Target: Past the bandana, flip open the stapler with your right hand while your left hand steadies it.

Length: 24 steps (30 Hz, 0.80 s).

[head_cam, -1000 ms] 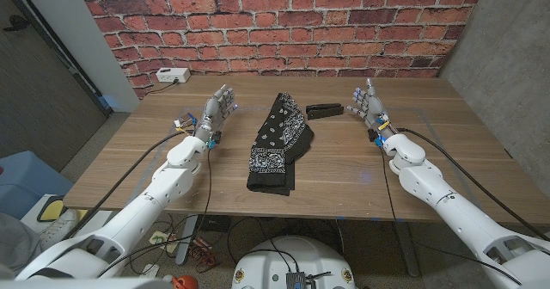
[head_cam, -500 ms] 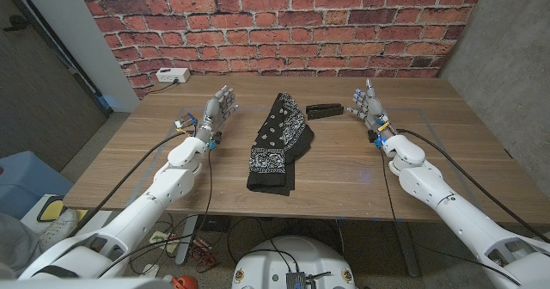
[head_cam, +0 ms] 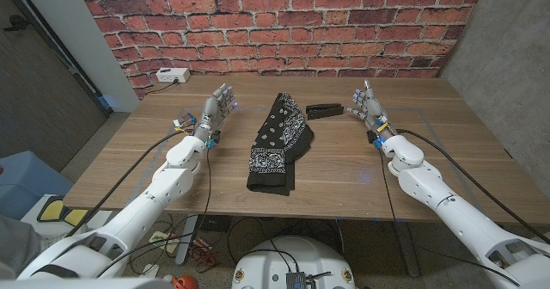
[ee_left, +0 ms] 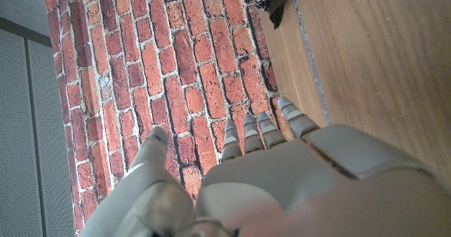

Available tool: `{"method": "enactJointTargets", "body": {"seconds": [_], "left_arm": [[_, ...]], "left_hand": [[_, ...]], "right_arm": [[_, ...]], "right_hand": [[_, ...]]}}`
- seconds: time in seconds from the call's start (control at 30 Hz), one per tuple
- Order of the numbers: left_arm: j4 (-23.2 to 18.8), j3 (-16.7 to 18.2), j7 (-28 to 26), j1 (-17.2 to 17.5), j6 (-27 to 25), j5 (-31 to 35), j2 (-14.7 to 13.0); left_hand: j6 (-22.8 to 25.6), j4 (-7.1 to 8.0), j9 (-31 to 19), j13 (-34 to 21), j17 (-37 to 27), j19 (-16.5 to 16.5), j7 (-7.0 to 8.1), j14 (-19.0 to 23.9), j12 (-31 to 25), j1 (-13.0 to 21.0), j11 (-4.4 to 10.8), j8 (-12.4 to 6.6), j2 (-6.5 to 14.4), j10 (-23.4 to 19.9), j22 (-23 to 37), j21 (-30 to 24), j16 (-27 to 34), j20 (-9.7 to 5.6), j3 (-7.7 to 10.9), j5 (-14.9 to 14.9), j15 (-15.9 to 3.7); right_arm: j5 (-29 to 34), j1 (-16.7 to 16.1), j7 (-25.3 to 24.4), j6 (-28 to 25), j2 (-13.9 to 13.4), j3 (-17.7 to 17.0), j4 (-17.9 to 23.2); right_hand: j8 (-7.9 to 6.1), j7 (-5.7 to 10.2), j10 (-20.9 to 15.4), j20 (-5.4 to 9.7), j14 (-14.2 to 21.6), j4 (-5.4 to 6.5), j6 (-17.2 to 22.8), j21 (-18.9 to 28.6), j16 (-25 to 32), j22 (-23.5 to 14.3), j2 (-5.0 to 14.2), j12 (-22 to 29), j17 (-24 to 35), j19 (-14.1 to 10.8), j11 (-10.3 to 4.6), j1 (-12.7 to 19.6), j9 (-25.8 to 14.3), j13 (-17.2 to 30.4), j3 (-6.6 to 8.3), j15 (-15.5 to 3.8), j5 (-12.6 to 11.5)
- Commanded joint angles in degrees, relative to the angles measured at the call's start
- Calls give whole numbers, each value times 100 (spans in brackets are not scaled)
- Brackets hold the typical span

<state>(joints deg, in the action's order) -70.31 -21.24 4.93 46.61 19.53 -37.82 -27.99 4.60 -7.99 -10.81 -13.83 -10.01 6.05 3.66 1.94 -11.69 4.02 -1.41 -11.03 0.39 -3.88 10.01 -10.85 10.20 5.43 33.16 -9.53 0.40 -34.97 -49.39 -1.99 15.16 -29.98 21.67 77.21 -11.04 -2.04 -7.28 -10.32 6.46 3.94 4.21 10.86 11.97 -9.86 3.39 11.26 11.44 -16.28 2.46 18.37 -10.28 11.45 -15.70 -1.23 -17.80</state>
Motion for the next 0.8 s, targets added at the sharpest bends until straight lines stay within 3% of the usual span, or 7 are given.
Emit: {"method": "enactJointTargets", "body": {"seconds": [0.03,0.3,0.8], "left_arm": [[329,0,174,-116,228,-4,98],[621,-72,279,-285,286,33,218],[723,-109,336,-370,232,49,232]], "left_hand": [[55,-11,-6,-6,-11,32,-3,44,-41,69,-18,-18,17,-27,17,-32,34,0,24,-24,20],[59,-12,-6,6,-11,29,-14,30,-42,72,-28,-18,21,-26,17,-31,29,-8,22,-23,26],[246,-16,-2,40,-11,28,1,48,-63,79,-16,-77,25,-71,17,-33,36,-16,12,-23,22]], "right_arm": [[289,132,-131,-77,-74,102,-11],[420,206,-134,-223,-173,164,57],[802,187,-380,-527,-409,266,410]], "right_hand": [[-26,-17,-32,48,17,-56,56,7,6,-15,-3,38,17,-2,3,121,-26,15,-11,14,16],[-34,-19,-35,119,-6,-148,58,-2,-4,-11,11,34,9,28,-16,293,-26,11,45,0,34],[-42,5,-41,170,1,-306,57,-3,-3,-6,57,32,-2,48,-74,592,-26,7,152,-48,70]]}}
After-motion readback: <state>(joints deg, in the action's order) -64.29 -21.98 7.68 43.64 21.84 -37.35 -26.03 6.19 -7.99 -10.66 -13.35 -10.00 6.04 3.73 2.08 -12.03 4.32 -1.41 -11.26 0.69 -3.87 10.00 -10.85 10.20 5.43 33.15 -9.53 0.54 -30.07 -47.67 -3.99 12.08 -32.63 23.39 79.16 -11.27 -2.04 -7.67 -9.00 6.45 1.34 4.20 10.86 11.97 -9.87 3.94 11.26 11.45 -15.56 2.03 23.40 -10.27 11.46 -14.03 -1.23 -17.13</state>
